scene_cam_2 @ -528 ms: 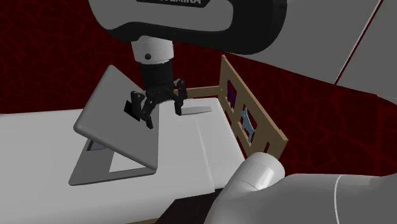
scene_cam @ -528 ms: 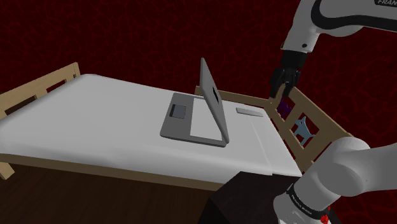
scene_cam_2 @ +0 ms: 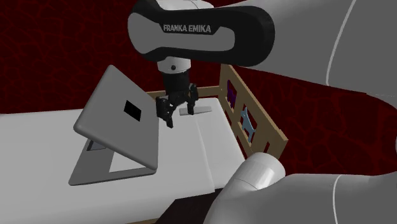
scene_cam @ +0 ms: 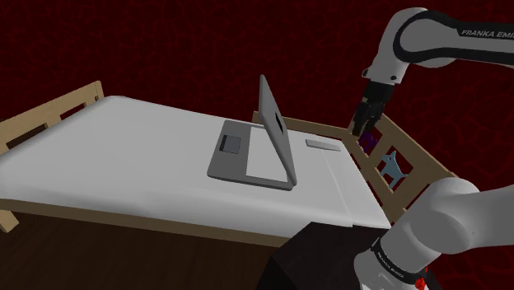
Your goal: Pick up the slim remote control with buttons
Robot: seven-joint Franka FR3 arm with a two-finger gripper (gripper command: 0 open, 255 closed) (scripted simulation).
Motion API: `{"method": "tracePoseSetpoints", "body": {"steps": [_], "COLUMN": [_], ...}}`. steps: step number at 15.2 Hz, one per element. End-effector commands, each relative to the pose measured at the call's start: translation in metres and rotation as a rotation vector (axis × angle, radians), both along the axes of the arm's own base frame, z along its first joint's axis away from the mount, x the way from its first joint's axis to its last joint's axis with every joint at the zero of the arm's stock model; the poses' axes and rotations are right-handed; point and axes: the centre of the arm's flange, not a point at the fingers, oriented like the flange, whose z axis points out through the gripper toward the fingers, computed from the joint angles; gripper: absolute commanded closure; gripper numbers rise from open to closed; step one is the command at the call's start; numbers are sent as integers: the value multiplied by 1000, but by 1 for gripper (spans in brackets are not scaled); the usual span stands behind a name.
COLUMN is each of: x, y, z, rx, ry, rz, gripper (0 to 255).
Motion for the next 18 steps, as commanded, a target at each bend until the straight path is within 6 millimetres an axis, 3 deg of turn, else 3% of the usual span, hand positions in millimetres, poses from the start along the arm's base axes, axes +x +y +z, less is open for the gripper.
{"method": "tracePoseSetpoints", "body": {"steps": [1,9,18], "x": [-1,15,51], "y": [-20,-101,-188], "z": [-13,-72,-136], "rx": [-2,-9,-18], "ry": [-10,-47,-89], "rz": [44,207,390], "gripper": [0,0,0]}}
